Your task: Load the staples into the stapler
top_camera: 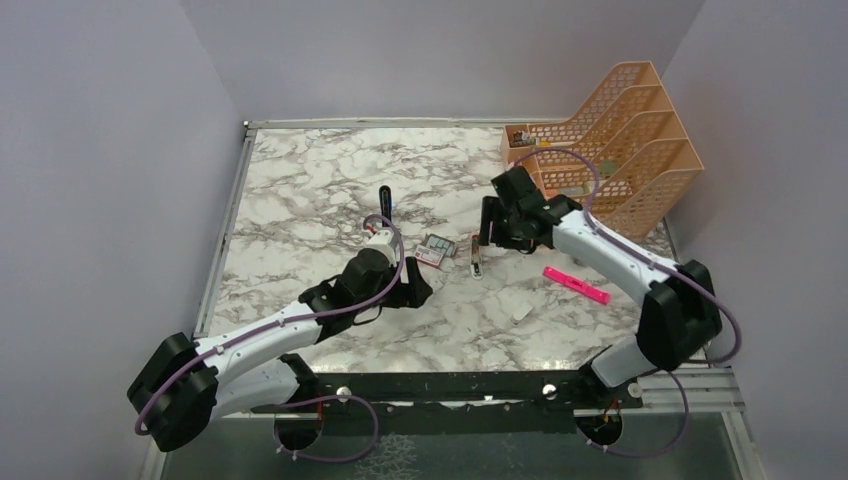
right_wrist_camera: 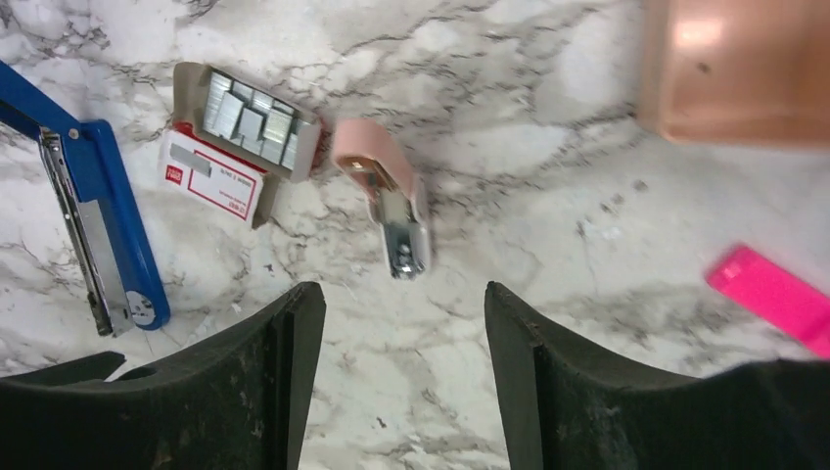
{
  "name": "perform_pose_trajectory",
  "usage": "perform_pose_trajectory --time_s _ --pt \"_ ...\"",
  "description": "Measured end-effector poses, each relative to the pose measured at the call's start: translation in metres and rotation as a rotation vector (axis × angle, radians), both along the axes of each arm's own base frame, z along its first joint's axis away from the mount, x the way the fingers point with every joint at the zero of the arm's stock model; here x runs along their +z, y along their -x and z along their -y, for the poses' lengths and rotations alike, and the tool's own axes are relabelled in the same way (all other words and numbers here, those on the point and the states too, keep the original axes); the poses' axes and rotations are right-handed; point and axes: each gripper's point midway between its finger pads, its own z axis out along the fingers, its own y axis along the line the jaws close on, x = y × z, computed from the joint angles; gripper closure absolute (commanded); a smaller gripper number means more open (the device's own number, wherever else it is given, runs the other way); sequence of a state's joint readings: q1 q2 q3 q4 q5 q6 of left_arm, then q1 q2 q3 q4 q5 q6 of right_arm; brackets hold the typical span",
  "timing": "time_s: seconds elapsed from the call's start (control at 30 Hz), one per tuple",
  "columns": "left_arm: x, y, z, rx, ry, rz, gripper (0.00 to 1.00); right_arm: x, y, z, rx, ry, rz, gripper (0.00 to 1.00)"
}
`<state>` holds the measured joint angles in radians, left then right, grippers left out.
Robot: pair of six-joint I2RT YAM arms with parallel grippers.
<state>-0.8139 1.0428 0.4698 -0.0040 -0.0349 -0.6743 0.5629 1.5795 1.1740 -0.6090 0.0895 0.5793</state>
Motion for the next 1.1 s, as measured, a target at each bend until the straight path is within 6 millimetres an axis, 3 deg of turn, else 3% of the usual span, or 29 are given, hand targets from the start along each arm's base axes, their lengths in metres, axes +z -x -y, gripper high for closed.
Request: perform_pose_trajectory --time_s 0.13,0.27,0.4,0.73,0.97,1.1 --pt "0.000 0.000 0.000 -0.002 -0.007 -0.002 0.19 0.021 0.024 0.034 -0.123 0.023 0.046 0.26" --pt "0.003 -0.003 0.003 -0.006 -0.009 0.003 0.19 0.007 0.061 0.065 -0.220 0.073 -0.013 0.25" --pt "0.006 -0.008 0.008 -0.014 -0.015 0.010 0.19 -0.013 0.091 0.081 -0.278 0.090 -0.088 0.26" --pt "0.002 -0.010 0.013 -0.027 -0.026 -0.006 0.19 -0.059 0.138 0.080 -0.330 0.031 -0.269 0.37" --pt "-0.003 -0.009 0.013 -0.028 -0.032 -0.019 0.19 -0.072 0.141 0.075 -0.333 0.000 -0.290 0.59" --pt "-0.004 -0.009 0.014 -0.026 -0.033 -0.024 0.19 -0.075 0.137 0.069 -0.306 -0.012 -0.289 0.65"
